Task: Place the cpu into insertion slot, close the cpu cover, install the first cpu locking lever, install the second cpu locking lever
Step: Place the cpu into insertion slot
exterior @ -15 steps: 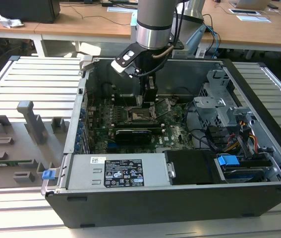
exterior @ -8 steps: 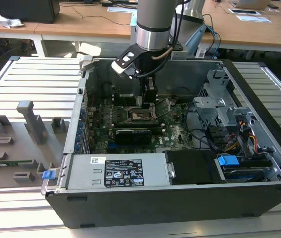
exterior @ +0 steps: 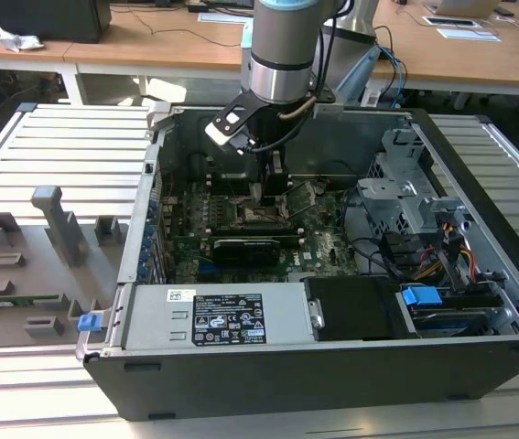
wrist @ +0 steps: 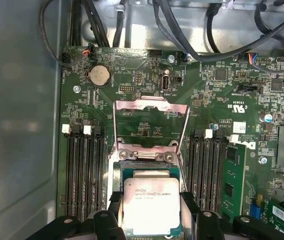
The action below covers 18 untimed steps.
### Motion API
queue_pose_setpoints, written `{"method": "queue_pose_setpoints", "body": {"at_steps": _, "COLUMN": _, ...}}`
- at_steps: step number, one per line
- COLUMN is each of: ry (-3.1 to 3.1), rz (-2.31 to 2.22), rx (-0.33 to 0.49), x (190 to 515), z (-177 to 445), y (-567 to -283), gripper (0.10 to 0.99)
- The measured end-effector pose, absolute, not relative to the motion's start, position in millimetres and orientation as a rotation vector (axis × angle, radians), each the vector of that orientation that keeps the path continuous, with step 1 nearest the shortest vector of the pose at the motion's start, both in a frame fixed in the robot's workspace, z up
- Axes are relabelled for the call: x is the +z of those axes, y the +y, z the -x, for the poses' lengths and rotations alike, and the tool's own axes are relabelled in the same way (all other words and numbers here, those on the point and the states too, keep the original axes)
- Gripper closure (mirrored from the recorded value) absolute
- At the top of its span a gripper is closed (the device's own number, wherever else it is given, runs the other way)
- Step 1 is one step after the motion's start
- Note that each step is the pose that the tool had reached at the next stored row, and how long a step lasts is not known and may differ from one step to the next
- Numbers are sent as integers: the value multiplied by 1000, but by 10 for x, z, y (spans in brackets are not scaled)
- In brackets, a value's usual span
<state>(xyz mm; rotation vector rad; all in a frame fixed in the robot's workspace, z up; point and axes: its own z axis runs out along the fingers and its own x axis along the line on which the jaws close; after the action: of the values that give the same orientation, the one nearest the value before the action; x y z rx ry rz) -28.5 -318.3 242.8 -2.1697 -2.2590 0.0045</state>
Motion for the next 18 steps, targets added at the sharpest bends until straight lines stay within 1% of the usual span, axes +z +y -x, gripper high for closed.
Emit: {"method": "queue_pose_setpoints", "body": {"at_steps": 18, "ry": -2227, "rz": 2208, "rx": 11, "x": 2185, "z": 330, "y": -3176, "gripper": 545}}
